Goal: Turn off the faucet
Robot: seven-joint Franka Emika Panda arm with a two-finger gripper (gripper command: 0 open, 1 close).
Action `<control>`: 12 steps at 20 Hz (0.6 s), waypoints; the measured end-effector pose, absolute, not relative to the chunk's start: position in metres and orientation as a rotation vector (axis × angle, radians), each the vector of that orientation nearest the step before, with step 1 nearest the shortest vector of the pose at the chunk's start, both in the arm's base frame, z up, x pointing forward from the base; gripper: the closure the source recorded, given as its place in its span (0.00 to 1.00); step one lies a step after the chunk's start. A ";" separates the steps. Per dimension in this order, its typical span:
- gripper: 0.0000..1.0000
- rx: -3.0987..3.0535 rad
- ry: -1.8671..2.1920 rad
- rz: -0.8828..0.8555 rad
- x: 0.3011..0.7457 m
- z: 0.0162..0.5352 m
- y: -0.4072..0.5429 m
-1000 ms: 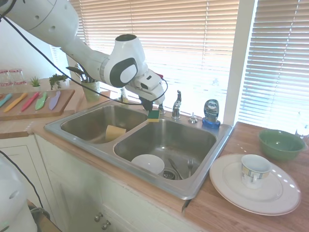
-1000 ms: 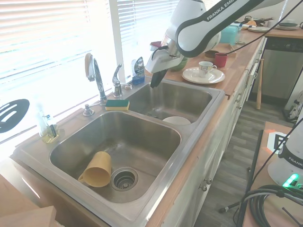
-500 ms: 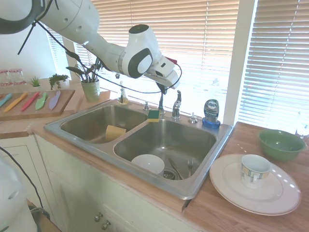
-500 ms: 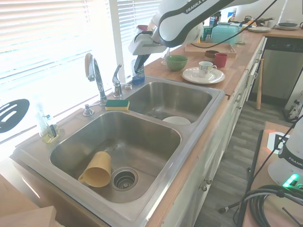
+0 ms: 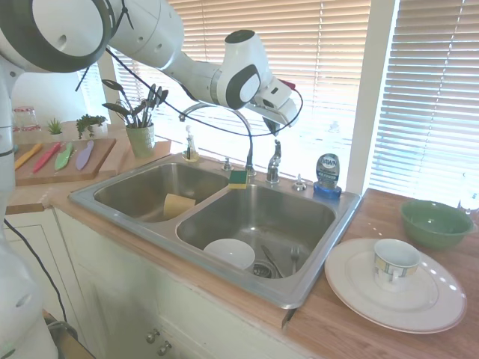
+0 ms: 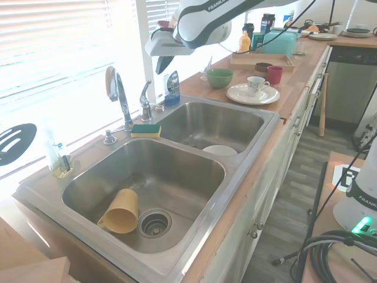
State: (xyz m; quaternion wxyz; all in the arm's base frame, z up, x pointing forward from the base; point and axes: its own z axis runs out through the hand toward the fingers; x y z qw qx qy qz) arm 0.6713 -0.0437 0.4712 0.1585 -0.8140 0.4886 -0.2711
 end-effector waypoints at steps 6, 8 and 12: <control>1.00 -2.335 1.403 -0.756 0.690 0.461 -0.037; 1.00 -2.342 1.411 -0.744 0.693 0.451 -0.039; 1.00 -2.351 1.421 -0.722 0.695 0.438 -0.040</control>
